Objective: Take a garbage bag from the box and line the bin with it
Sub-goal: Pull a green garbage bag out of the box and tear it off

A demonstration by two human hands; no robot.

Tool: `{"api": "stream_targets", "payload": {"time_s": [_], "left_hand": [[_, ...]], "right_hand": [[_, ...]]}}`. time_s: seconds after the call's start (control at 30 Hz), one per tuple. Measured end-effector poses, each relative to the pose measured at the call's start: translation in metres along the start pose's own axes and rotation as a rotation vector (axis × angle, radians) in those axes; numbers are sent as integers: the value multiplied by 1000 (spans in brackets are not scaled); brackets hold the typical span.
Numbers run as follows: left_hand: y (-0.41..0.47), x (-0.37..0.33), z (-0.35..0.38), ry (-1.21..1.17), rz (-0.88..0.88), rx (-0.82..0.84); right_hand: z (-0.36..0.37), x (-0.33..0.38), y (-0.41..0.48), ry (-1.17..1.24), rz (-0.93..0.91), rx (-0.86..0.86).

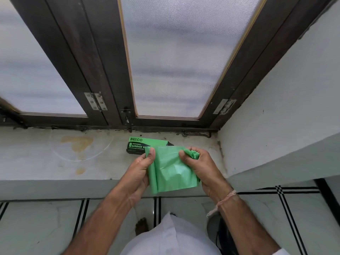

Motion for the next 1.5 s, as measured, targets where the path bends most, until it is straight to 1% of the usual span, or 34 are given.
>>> {"api": "stream_targets", "payload": {"time_s": [0.13,0.37,0.6,0.77,0.9,1.0,1.13,1.3,1.5], "left_hand": [[-3,0,-1,33,-1,17],[-6,0,5,93,0,43],[-5,-1,3,59,-11,23],[-3,-1,0,37,-7,0],[-3,0,5,67,-2,30],[-4,3,9,82,1,33],[-4,3,9,57,10,-4],[-3,3,9,52,6,-5],[-4,2,19,24,-4,-7]], "right_hand": [[-1,-5,5,34,-11,6],[15,3,-5,-55,-6,70],[7,0,0,-25,-39,45],[-1,2,4,-50,-17,-13],[-1,8,-2,-107,5,41],[2,9,-4,-64,-6,60],[-1,7,-1,-40,-23,21],[-6,6,2,-12,-25,1],[-2,5,2,48,-30,15]]}}
Point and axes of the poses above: each hand's wrist, its own y-axis towards the middle knuckle, its own z-axis out of the palm, x = y × z, the point moved 1 cm from there along y, towards the middle knuckle, and after that the axes turned 2 degrees about -z, right-handed, at the moved point
